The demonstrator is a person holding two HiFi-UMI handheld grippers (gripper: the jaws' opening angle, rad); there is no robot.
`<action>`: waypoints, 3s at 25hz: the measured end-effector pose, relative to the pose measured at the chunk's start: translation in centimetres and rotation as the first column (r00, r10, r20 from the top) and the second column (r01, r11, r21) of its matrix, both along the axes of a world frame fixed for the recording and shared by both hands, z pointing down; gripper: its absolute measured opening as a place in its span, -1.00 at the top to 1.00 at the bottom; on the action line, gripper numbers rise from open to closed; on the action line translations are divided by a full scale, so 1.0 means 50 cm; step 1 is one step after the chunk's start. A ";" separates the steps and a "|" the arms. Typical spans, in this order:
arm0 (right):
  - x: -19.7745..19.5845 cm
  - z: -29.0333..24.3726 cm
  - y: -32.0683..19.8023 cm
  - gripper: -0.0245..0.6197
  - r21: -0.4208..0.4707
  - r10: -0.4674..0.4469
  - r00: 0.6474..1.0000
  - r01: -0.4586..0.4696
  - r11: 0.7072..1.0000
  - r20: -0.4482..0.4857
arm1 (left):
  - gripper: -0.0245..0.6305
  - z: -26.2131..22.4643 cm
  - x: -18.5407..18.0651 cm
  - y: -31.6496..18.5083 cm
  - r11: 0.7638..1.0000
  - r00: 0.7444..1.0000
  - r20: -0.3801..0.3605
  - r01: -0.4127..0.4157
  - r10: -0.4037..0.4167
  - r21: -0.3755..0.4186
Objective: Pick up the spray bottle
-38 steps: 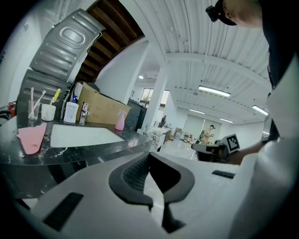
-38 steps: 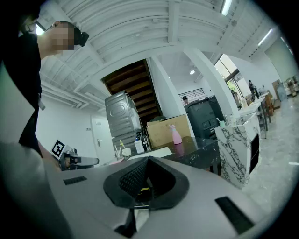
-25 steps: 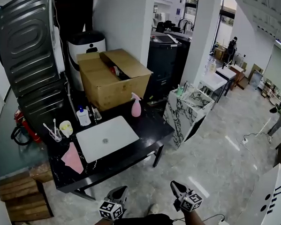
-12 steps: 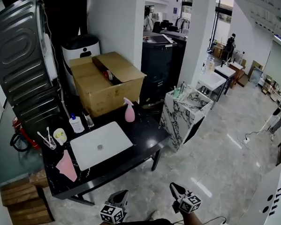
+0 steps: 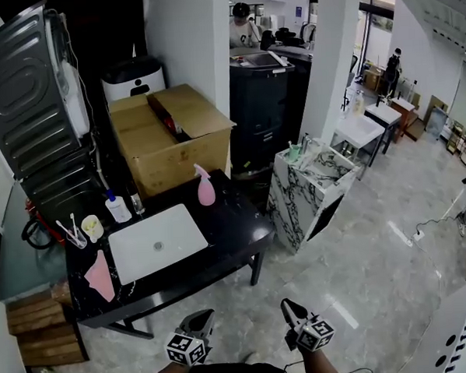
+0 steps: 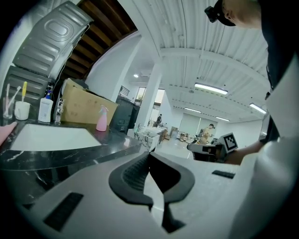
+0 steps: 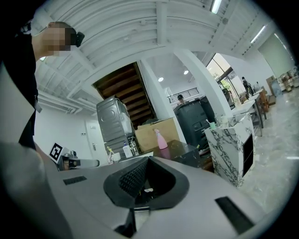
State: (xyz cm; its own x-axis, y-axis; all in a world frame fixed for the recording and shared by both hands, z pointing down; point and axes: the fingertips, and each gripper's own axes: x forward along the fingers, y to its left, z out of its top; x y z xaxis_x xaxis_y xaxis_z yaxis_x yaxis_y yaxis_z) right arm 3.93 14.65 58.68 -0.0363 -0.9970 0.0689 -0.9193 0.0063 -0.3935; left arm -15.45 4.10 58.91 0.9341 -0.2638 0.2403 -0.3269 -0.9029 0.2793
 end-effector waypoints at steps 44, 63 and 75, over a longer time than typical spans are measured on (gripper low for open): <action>0.282 -0.032 -0.460 0.84 -0.040 -0.078 0.991 0.074 0.996 -0.110 | 0.90 -0.035 0.265 -0.435 0.997 0.997 -0.039 0.071 -0.069 0.039; 0.370 -0.023 -0.741 0.84 0.005 -0.349 0.937 0.349 0.937 -0.031 | 0.90 -0.035 0.368 -0.634 0.958 0.959 -0.004 0.283 -0.283 0.054; 0.441 -0.021 -0.855 0.84 0.019 -0.479 0.877 0.480 0.877 -0.035 | 0.89 -0.039 0.476 -0.799 0.898 0.904 0.036 0.417 -0.426 0.144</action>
State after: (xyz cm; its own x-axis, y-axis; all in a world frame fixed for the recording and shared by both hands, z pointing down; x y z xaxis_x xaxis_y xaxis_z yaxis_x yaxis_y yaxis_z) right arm 25.96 -28.11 57.62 -0.5088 -0.8594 0.0513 -0.8117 0.4590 -0.3612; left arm 8.37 -35.86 56.94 0.7122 -0.6621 0.2332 -0.6979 -0.7035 0.1342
